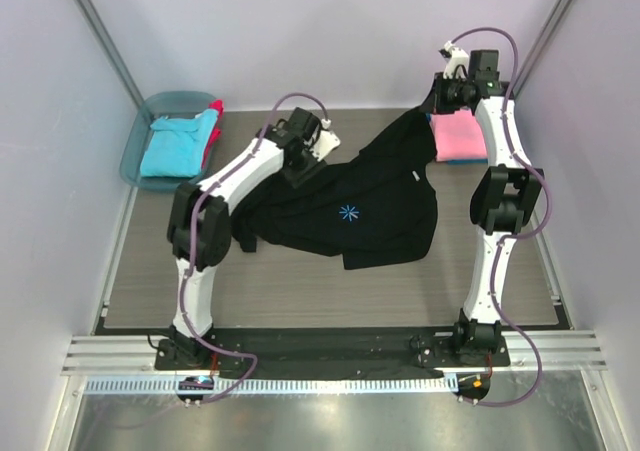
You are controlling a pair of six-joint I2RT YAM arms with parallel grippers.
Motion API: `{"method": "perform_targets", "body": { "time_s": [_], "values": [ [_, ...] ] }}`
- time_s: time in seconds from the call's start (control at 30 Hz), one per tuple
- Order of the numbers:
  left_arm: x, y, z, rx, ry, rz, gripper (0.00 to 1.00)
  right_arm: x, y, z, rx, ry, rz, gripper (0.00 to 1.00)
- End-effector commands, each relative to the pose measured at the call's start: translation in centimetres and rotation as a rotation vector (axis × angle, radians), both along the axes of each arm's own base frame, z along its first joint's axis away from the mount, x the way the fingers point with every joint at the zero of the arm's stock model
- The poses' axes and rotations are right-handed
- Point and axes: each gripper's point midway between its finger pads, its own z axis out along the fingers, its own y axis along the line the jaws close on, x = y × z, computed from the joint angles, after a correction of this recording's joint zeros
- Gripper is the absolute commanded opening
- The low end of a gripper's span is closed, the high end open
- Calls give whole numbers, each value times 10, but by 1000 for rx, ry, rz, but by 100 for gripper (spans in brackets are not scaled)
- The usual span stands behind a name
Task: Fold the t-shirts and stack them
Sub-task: Flatten the tshirt out
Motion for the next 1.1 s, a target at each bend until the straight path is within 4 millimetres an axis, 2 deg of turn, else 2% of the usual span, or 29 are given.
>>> {"method": "perform_targets", "body": {
  "time_s": [0.0,0.03,0.2,0.33,0.4,0.47,0.53,0.57,0.6,0.63,0.67,0.77,0.8,0.87,1.07],
  "values": [
    [19,29,-13,91,15,94,53,-4,8,48,16,-101,15,1],
    [23,30,-20,106,18,100,52,-4,7,45,18,-92,15,1],
    [38,35,-24,150,-29,120,53,-7,10,36,22,-70,23,1],
    [39,38,-38,184,-14,117,52,-7,10,35,21,-69,26,1],
    [36,39,-43,194,5,114,47,-7,10,32,21,-63,25,1],
    [29,44,-45,201,31,110,42,-7,10,32,21,-63,25,1],
    [21,48,-39,193,36,116,41,-8,10,33,20,-63,25,1],
    [10,52,-46,200,69,115,40,-8,10,33,20,-65,25,1],
    [5,53,-35,187,57,115,40,-8,10,32,19,-63,26,1],
    [-1,54,-33,178,64,126,39,-7,10,30,20,-59,25,1],
    [-13,59,-38,187,90,125,39,-8,10,29,19,-57,26,1],
    [-27,68,-29,191,84,139,38,-6,10,26,20,-52,28,1],
    [-36,76,-35,218,103,142,38,-6,10,25,21,-51,27,1],
    [-41,81,-30,229,85,142,38,-5,11,22,22,-44,27,1],
    [-56,93,-39,258,121,142,37,-6,16,17,20,-34,35,1]
  ]
}}
